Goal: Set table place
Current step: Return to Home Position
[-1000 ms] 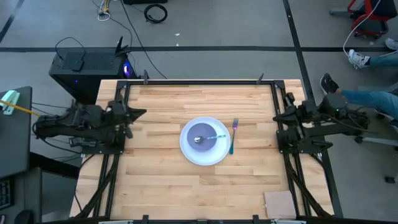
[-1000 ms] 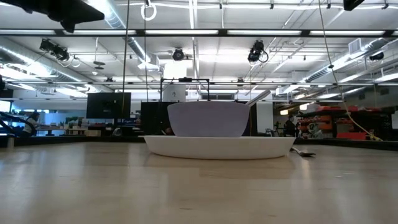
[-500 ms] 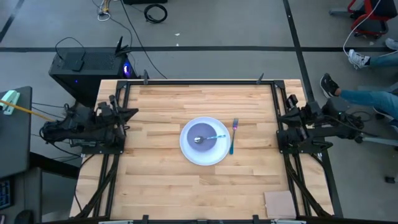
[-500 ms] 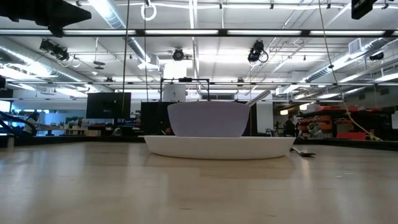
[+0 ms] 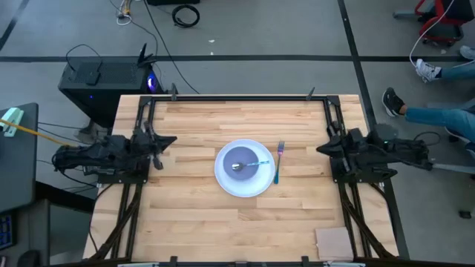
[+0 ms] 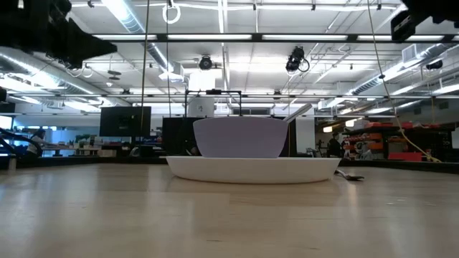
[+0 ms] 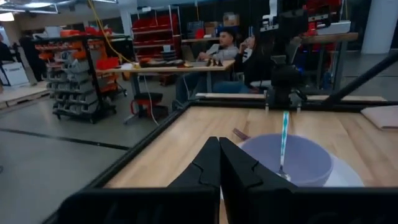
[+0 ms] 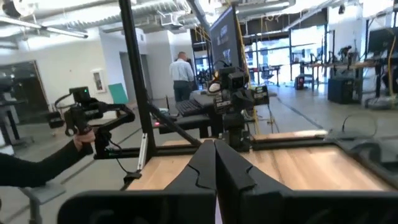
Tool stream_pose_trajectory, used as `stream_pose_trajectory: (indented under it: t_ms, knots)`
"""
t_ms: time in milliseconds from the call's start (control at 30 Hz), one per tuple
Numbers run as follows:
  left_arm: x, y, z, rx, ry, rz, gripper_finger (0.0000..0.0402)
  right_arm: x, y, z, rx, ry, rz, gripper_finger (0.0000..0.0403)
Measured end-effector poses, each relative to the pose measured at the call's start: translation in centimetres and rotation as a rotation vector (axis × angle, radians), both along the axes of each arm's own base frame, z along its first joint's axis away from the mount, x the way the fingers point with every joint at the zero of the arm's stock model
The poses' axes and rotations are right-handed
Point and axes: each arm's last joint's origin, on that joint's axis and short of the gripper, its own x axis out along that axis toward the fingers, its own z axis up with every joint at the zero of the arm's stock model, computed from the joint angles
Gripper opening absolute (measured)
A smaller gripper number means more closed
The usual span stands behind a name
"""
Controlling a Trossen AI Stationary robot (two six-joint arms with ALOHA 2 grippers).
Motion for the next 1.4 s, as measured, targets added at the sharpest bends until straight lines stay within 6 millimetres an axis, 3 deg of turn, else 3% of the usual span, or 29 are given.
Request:
stream_pose_trajectory:
  t_ms: [233,500,1000,1167,1400]
  knots:
    - [1.3,-0.2,-3.6,-0.049,0.027,-0.031,0.0004,2.2,0.1,-4.1,0.061,0.021,0.009,0.0002]
    - [1.7,-0.5,-3.9,-0.018,-0.017,-0.131,0.0005,3.6,0.3,-7.9,0.059,-0.014,0.031,0.0002]
    - [1.7,-0.5,-4.2,0.019,0.04,-0.132,0.0012,3.7,0.2,-8.0,-0.027,-0.014,-0.013,0.0012]
    - [1.7,-0.5,-4.1,-0.081,-0.002,-0.133,0.001,3.7,0.2,-8.0,-0.013,-0.01,-0.011,0.0015]
    - [1.7,-0.5,-4.1,-0.177,-0.033,-0.133,0.0037,3.7,0.2,-8.0,-0.013,-0.01,-0.011,0.0014]
